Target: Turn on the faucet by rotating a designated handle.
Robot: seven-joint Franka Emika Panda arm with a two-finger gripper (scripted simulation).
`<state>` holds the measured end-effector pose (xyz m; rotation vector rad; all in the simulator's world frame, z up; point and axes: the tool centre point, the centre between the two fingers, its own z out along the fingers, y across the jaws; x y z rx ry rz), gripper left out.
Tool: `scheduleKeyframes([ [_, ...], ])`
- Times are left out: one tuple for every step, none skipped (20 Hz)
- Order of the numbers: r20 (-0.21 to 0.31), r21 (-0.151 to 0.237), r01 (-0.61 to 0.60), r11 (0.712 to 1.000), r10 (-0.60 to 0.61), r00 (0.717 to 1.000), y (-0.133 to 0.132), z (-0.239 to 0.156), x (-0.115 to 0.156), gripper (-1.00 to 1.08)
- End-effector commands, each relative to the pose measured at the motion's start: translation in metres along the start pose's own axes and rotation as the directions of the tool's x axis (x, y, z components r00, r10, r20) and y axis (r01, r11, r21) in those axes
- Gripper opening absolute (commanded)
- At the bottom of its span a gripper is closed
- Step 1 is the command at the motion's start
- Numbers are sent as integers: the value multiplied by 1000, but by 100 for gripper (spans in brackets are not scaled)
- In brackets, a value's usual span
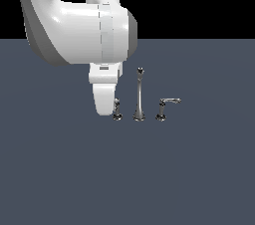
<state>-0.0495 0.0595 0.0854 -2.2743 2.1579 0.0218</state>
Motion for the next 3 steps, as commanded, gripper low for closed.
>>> scheduleKeyframes([
  [-13, 6, -74, 997, 74, 997, -7, -1, 53, -100],
  [-14, 6, -78, 997, 78, 997, -8, -1, 60, -100],
  [-14, 6, -78, 997, 78, 997, -8, -1, 60, -100],
])
